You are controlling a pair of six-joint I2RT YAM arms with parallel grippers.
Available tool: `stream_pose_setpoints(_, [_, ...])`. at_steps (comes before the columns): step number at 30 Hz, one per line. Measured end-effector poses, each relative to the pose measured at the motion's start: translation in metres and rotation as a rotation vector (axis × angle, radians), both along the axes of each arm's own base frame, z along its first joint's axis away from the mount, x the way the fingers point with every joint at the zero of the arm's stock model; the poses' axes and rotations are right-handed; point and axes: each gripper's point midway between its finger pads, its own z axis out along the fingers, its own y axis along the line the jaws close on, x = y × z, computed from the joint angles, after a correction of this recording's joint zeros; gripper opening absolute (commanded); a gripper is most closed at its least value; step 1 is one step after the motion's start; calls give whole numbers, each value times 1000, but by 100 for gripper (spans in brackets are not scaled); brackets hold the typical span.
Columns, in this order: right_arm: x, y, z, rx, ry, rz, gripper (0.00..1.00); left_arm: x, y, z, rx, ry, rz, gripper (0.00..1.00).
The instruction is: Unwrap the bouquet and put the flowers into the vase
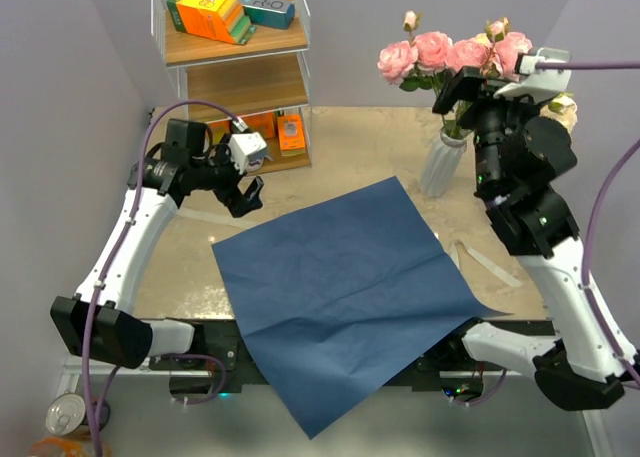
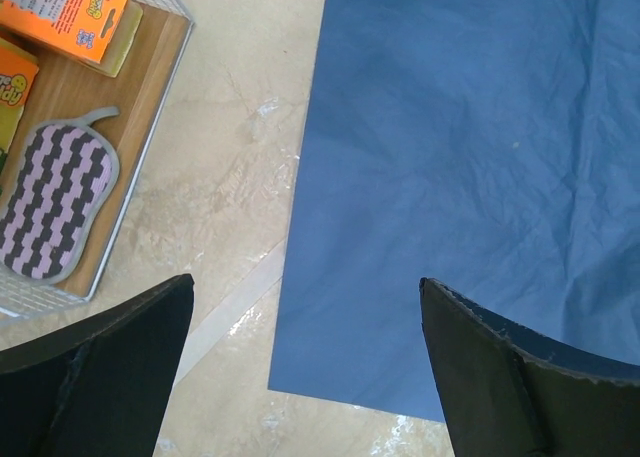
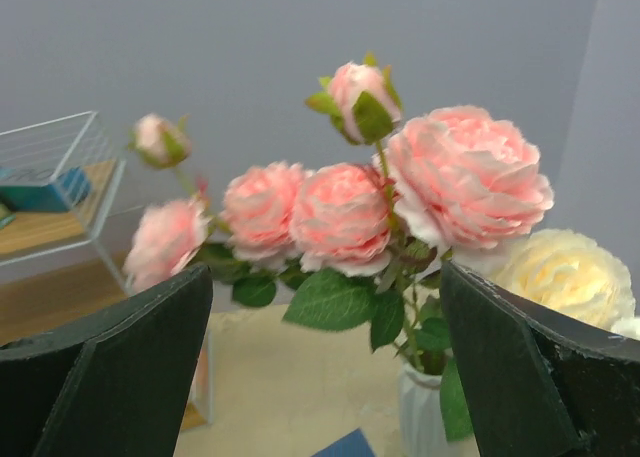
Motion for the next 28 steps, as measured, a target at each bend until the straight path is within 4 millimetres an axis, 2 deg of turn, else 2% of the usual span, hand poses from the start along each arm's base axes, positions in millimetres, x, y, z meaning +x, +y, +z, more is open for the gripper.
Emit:
stream_pose_setpoints(3, [-26, 16, -6, 4, 35, 93, 99, 1, 0, 4, -5, -17, 8, 100])
stream_pose_setpoints(6, [-43, 27, -20, -7, 84, 161, 99, 0, 2, 11, -8, -49, 15, 100])
stream_pose_setpoints(12, [-59, 30, -60, -40, 223, 217, 99, -6, 5, 30, -25, -126, 43, 100])
stream_pose_setpoints(17, [-78, 29, -93, -23, 300, 277, 99, -11, 8, 30, -29, -138, 64, 100])
stream_pose_setpoints(21, [-88, 27, -111, -10, 339, 299, 99, -12, 9, 22, -28, -120, 76, 100])
stream_pose_setpoints(25, [-86, 36, -124, -17, 377, 324, 99, -12, 9, 17, -30, -107, 81, 100])
stream_pose_setpoints(28, [-84, 42, -143, -35, 416, 341, 99, -13, 9, 15, -33, -103, 85, 100])
